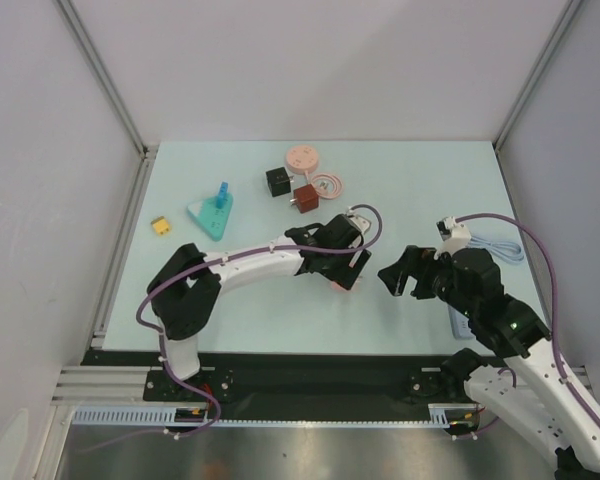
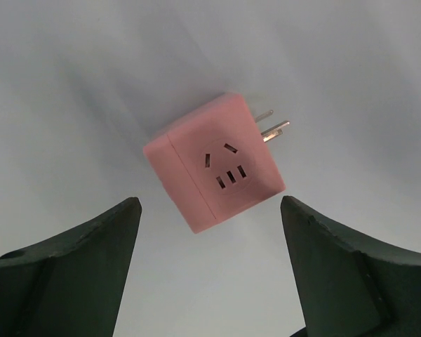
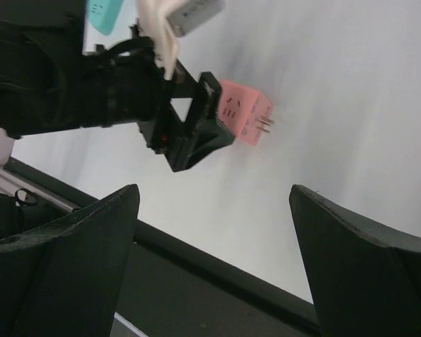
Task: Insert the plug
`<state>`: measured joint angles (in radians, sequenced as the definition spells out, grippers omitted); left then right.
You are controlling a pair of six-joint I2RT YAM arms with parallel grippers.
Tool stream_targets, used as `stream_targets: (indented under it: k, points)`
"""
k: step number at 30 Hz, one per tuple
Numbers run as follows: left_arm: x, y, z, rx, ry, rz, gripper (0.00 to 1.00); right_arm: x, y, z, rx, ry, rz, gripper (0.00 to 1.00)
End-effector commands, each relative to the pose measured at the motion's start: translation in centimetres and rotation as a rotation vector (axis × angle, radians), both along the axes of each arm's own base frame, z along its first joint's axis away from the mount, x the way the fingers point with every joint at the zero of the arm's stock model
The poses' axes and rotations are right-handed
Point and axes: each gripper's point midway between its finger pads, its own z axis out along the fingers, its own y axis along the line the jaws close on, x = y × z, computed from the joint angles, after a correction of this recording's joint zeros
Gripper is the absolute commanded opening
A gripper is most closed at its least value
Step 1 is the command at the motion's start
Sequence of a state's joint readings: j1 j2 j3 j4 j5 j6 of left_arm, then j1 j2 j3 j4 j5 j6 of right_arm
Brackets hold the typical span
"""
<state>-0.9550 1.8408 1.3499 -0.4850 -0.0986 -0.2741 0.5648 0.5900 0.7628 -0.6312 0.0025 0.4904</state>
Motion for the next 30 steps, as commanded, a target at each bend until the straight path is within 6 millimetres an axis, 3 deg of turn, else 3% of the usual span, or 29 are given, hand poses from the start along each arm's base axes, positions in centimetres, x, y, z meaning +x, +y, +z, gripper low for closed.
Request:
stream_targets:
  k: [1, 4, 10, 16, 20, 25, 30]
  points:
    - [1.0, -1.0, 0.9, -0.020, -0.028, 0.046, 0.87, -0.2, 0.4, 2.9, 0.038, -0.080, 0.043, 0.94]
    - [0.8, -1.3, -0.2, -0.011, -0.002, 0.039, 0.87, -0.1, 0.3, 2.4, 0.027, -0.074, 0.036, 0.94]
    - [0.7, -1.5, -0.6, -0.001, -0.004, 0.042, 0.86, -0.2, 0.2, 1.4, 0.027, -0.065, 0.032, 0.94]
    - [1.6, -1.3, -1.4, 0.042, -0.036, 0.053, 0.80, -0.6, 0.3, 1.5, 0.042, -0.068, 0.045, 0.94]
    - [1.8, -2.0, -1.1, 0.025, -0.036, 0.040, 0.77, -0.8, 0.4, 1.2, 0.045, -0.062, 0.054, 0.94]
    - [2.0, -2.5, -0.1, -0.009, -0.033, 0.064, 0.83, -0.8, 1.0, 1.2, 0.064, -0.058, 0.077, 0.94]
    - [2.8, -2.4, -0.9, 0.017, -0.038, 0.114, 0.78, -0.9, 1.2, 0.7, 0.064, -0.056, 0.086, 0.94]
